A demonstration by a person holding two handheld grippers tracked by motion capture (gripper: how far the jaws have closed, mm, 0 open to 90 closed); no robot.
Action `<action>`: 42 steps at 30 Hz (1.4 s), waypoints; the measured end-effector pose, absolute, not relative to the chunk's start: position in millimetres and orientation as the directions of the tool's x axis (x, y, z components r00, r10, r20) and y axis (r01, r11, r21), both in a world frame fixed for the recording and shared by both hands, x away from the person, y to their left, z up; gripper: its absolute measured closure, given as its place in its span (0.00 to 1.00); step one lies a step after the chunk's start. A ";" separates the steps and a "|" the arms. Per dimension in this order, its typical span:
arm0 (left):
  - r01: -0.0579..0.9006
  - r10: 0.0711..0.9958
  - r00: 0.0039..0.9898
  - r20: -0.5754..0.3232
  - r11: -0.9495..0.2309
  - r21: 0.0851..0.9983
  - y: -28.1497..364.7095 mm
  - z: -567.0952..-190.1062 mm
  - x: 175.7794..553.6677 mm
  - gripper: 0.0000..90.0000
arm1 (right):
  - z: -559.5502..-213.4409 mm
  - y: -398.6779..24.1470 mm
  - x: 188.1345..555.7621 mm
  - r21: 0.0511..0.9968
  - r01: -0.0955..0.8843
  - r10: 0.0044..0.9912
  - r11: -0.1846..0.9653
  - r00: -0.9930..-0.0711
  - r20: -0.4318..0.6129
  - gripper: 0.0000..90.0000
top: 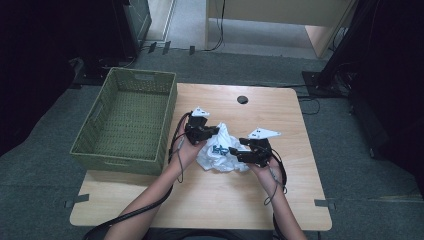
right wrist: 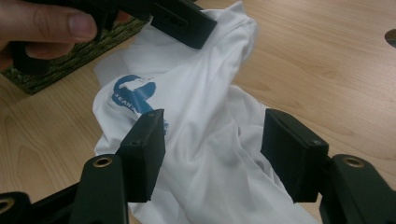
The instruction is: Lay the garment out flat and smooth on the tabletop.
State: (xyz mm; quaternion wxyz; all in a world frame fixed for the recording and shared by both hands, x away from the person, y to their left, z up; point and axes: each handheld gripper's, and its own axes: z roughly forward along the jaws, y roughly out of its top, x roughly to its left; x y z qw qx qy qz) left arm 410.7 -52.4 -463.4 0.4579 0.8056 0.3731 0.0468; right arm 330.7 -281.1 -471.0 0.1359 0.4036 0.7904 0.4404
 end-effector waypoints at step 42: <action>0.535 0.636 0.717 -0.285 -0.241 0.809 -32.7 -461.8 398.4 0.65 | -478.4 -326.1 367.2 0.776 0.601 0.885 0.189 -0.448 0.131 0.99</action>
